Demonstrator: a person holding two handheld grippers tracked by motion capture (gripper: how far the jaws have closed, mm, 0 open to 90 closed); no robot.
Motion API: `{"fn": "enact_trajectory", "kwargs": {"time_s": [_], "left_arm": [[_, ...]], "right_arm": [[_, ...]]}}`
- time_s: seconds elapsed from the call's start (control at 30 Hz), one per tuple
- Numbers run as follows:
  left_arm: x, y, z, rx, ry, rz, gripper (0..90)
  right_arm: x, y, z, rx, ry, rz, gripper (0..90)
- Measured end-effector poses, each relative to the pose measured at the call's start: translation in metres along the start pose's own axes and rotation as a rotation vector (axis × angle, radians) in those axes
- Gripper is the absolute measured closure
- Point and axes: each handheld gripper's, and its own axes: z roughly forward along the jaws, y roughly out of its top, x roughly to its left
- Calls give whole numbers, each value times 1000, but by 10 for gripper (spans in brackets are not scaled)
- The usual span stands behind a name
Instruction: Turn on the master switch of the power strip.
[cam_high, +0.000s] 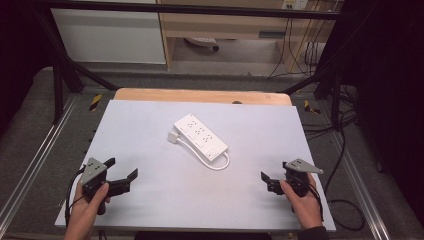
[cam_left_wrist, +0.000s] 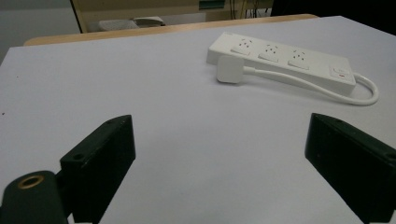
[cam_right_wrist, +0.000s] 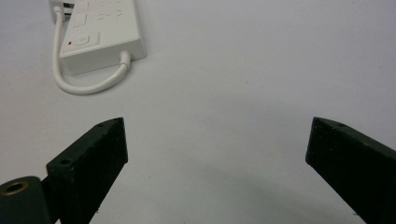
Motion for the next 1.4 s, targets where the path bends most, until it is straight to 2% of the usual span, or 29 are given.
{"fn": "enact_trajectory", "kwargs": {"time_s": [0.13,0.23,0.43,0.6,0.63,0.7,0.97,1.07,1.13,1.33,1.4], "left_arm": [[1,0,1,-3,-3,-5,86],[1,0,1,-5,-6,-6,73],[0,1,1,2,-13,-8,56],[-1,1,2,8,-16,-11,56],[-1,1,2,12,-2,-21,57],[0,1,2,12,0,-26,57],[-1,0,-1,22,-13,-26,57],[-2,0,-1,20,-20,-26,56],[-2,0,-1,19,-20,-23,56],[-4,0,-1,20,-25,-14,56],[-5,-1,0,24,-29,-16,57]], "right_arm": [[-2,0,2,5,-8,13,73],[-4,-1,0,-2,7,23,92],[-1,4,-2,-29,13,9,56],[4,8,-5,-55,29,-7,49],[4,9,-5,-57,31,-9,54],[7,11,-6,-58,45,-2,64],[15,20,-10,-77,58,3,55],[23,22,-12,-77,78,-9,49],[26,25,-11,-74,89,-18,41],[30,35,-5,-73,75,-45,42],[31,38,-2,-78,84,-48,45]]}}
